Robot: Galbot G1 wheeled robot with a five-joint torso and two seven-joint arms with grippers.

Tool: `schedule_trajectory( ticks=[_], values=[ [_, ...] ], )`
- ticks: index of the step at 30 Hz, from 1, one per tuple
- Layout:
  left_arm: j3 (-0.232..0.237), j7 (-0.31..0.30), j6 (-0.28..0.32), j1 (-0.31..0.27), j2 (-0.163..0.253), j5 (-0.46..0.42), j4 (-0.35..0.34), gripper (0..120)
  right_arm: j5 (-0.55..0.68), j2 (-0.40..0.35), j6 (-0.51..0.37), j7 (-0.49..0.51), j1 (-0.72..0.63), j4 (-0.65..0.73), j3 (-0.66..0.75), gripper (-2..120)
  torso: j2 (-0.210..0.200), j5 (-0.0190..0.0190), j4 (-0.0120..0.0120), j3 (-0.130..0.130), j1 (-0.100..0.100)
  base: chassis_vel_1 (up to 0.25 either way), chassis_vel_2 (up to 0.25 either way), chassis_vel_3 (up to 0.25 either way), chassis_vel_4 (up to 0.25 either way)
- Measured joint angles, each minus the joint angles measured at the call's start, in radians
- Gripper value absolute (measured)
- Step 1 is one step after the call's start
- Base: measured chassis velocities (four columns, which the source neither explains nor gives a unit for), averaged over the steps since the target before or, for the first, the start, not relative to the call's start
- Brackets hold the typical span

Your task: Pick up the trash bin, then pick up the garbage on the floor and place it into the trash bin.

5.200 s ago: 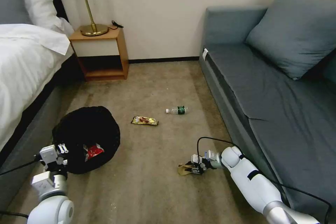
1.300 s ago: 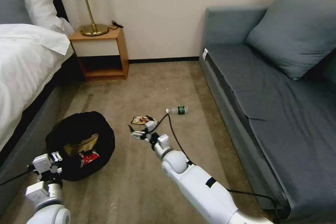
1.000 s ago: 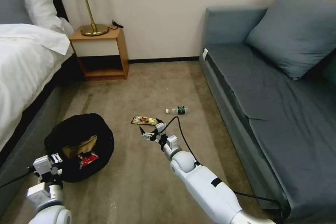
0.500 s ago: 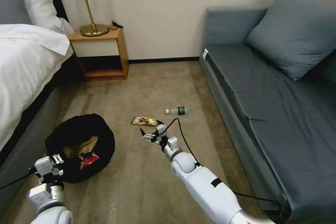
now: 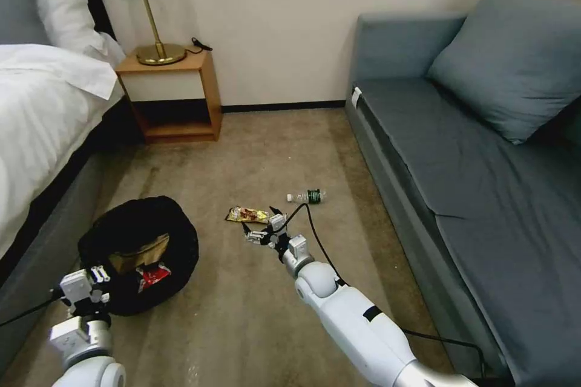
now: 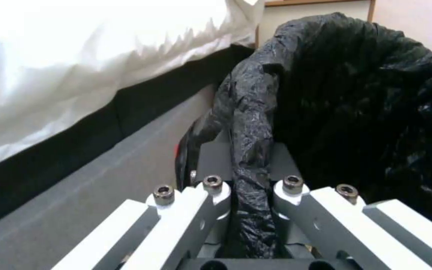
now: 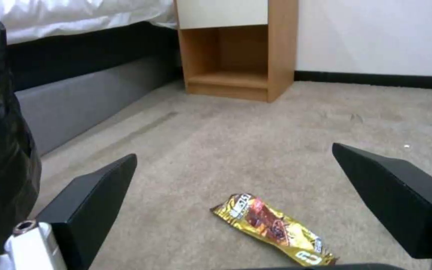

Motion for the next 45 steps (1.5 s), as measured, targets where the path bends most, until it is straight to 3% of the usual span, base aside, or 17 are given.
schedule_trajectory(
  ticks=[45],
  values=[
    [0.002,0.001,-0.018,0.006,-0.008,0.014,0.018,6,-0.047,-0.006,0.028,-0.027,-0.016,-0.032,0.024,100,0.000,-0.0001,-0.0001,0.000,0.000,-0.074,0.078,0.071,-0.075]
  ],
)
